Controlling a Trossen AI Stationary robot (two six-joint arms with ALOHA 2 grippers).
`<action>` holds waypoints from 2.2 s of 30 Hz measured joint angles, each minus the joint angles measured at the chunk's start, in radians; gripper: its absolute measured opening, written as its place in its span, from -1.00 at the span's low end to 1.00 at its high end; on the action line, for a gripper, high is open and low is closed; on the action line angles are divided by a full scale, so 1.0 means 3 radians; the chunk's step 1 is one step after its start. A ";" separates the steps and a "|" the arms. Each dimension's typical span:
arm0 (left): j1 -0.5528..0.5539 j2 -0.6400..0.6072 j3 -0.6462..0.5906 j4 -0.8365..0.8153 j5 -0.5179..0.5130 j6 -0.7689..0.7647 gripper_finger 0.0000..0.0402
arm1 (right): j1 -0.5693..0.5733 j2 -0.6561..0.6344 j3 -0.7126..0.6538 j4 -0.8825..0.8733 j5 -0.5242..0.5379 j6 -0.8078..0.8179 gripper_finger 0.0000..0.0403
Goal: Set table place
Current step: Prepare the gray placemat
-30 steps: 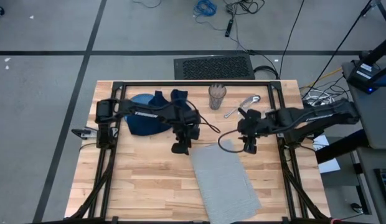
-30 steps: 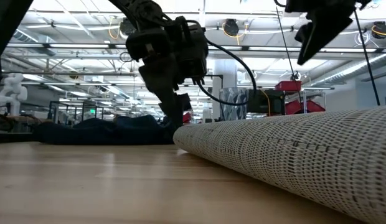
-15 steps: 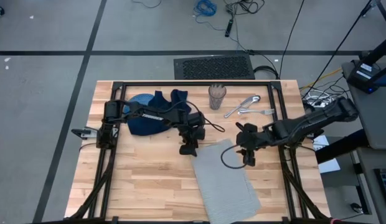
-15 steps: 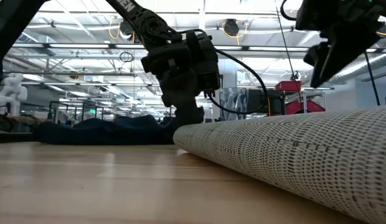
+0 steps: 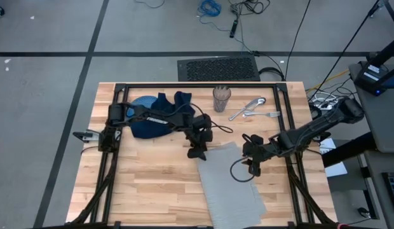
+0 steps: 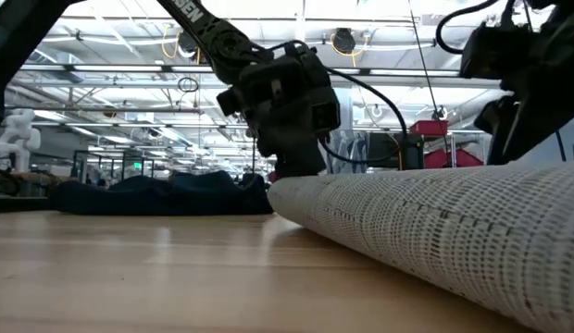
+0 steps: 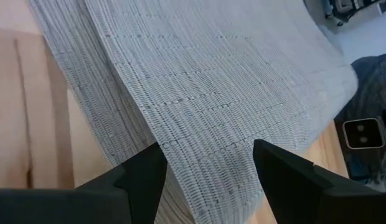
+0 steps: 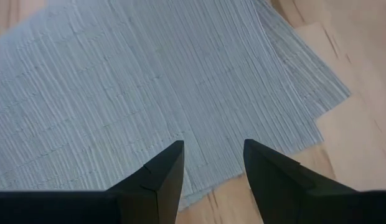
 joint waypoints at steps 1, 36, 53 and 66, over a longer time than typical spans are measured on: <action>-0.0014 0.0033 0.0000 0.0006 0.0000 0.0001 0.07 | 0.0024 0.0000 0.0000 0.0018 0.0032 0.0022 -0.24; -0.0098 -0.0362 0.0234 -0.1015 -0.0359 0.1151 -1.00 | 0.0339 0.0828 -0.0001 0.0107 0.0193 0.0480 -0.24; -0.0124 -0.0392 0.0228 -0.1061 -0.0578 0.1317 -1.00 | 0.0481 0.1131 -0.0003 0.0918 0.0120 0.0128 -0.24; -0.0123 -0.0392 0.0217 -0.1142 -0.0839 0.1315 -1.00 | 0.0480 0.0825 -0.0003 0.0719 0.0049 0.0118 -0.24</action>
